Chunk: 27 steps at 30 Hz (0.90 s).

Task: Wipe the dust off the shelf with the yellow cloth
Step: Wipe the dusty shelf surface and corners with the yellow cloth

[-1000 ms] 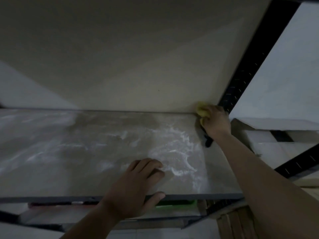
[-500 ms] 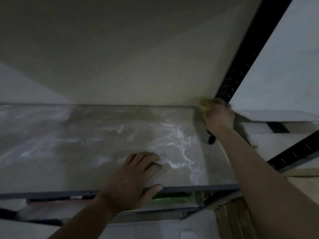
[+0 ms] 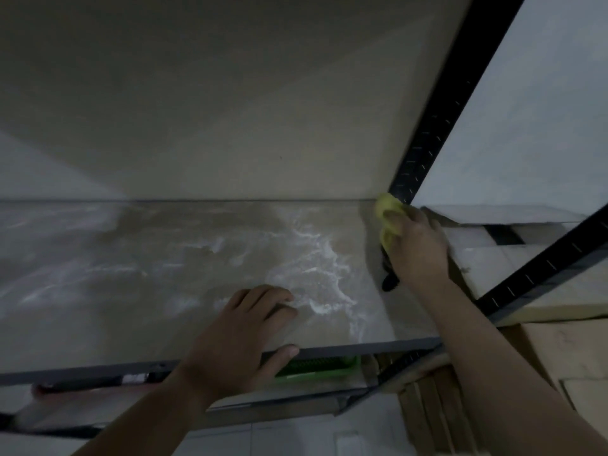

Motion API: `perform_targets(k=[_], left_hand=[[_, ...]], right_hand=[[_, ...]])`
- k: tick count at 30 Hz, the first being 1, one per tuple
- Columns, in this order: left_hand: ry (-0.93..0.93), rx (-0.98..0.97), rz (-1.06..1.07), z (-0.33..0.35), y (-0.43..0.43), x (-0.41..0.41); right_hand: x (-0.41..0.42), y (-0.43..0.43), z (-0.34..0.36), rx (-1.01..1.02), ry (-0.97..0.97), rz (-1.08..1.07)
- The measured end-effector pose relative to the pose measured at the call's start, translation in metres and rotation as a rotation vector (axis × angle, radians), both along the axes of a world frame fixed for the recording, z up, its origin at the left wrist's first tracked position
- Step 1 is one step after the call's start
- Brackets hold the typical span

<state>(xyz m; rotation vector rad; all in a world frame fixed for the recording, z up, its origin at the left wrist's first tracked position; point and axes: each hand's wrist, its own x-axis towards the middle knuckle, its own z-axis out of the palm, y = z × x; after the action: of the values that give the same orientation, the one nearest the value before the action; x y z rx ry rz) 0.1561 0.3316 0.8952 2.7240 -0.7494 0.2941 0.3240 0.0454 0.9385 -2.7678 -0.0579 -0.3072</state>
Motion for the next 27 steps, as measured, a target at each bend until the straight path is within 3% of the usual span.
perform_targets(k=[2,4,6,8,10,13,15,17,23,27], left_hand=[[-0.002,-0.005,-0.005,-0.001,0.000,0.000],[0.003,-0.008,-0.004,0.000,0.001,0.000],[0.015,-0.011,-0.006,0.000,0.002,0.000],[0.029,-0.013,-0.001,0.001,0.001,-0.001],[0.039,-0.015,0.008,0.002,0.001,-0.001],[0.040,-0.008,0.001,0.003,0.000,0.000],[0.045,-0.011,0.002,0.003,0.001,0.000],[0.069,-0.032,0.011,0.002,0.001,0.000],[0.056,-0.019,0.006,-0.002,0.001,0.003],[0.058,0.010,0.005,-0.003,0.001,0.003]], right_hand=[[0.000,0.001,-0.004,-0.170,0.075,-0.067],[-0.010,0.007,-0.007,-0.333,0.144,0.020],[-0.029,0.015,-0.009,-0.444,0.009,0.192],[-0.050,0.017,-0.014,-0.329,-0.086,0.410],[-0.056,0.015,-0.011,-0.087,-0.002,0.473],[-0.020,-0.001,-0.008,0.052,-0.061,0.164],[0.011,-0.013,-0.009,0.059,-0.109,-0.118],[0.028,-0.011,-0.016,0.044,-0.041,-0.242],[0.050,-0.003,-0.028,-0.133,0.018,-0.164],[0.039,0.002,-0.021,-0.229,-0.029,0.044]])
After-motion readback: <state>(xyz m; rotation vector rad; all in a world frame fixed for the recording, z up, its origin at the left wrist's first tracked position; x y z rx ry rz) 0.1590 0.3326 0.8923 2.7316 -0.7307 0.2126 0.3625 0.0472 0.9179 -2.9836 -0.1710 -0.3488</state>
